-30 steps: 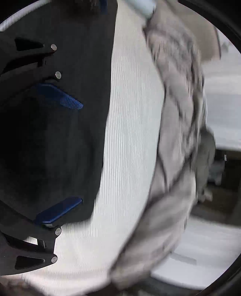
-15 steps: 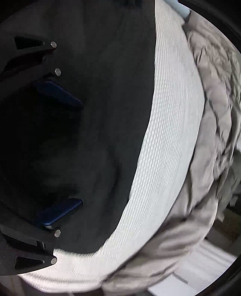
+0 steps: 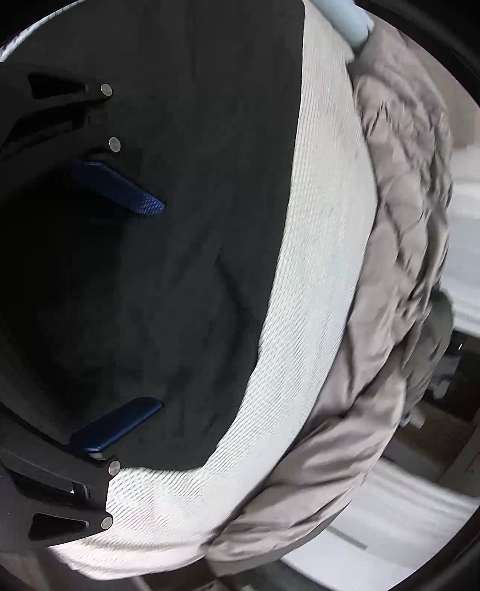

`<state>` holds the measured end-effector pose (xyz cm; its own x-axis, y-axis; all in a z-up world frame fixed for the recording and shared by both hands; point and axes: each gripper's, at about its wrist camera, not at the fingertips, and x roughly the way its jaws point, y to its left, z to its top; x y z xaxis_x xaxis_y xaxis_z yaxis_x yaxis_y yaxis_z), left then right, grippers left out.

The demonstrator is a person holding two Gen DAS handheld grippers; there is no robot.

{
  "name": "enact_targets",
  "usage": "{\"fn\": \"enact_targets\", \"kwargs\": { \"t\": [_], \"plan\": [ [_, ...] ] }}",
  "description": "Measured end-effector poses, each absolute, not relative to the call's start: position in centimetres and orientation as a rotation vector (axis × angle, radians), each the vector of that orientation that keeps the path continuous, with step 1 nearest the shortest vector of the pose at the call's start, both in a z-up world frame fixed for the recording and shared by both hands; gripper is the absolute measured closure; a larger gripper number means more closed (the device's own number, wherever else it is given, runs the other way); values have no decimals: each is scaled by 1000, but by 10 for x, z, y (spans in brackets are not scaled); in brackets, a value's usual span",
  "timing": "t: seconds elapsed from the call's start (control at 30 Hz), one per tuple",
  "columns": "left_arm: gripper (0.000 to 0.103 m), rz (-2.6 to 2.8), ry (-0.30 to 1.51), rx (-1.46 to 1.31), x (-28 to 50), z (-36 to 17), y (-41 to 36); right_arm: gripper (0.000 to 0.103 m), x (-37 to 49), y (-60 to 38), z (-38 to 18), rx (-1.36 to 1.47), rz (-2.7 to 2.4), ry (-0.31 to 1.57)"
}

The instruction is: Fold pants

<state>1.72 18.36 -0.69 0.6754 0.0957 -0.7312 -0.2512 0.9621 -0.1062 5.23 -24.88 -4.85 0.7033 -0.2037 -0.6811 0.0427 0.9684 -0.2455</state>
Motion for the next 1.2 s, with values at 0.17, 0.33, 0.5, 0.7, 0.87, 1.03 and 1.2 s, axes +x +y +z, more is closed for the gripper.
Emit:
{"fn": "enact_targets", "kwargs": {
  "t": [0.17, 0.33, 0.5, 0.7, 0.87, 1.03, 1.2],
  "plan": [
    [28, 267, 917, -142, 26, -49, 227, 2, 65, -231, -63, -232, -49, 841],
    [55, 289, 903, -176, 11, -44, 249, 2, 68, -254, -77, -265, -163, 913],
    [57, 302, 869, -101, -18, -16, 218, 2, 57, -279, -72, -230, -266, 899],
    [57, 162, 781, -130, -8, 13, 194, 2, 52, -248, -67, -291, -161, 865],
    [68, 208, 877, -186, 56, -24, 214, 2, 53, -215, -56, -225, 21, 825],
    [98, 265, 895, -376, 55, -47, 264, 2, 58, -190, -75, -296, 134, 864],
    [97, 301, 862, -352, 21, -33, 266, 1, 64, -252, -75, -239, -181, 896]
  ]
}}
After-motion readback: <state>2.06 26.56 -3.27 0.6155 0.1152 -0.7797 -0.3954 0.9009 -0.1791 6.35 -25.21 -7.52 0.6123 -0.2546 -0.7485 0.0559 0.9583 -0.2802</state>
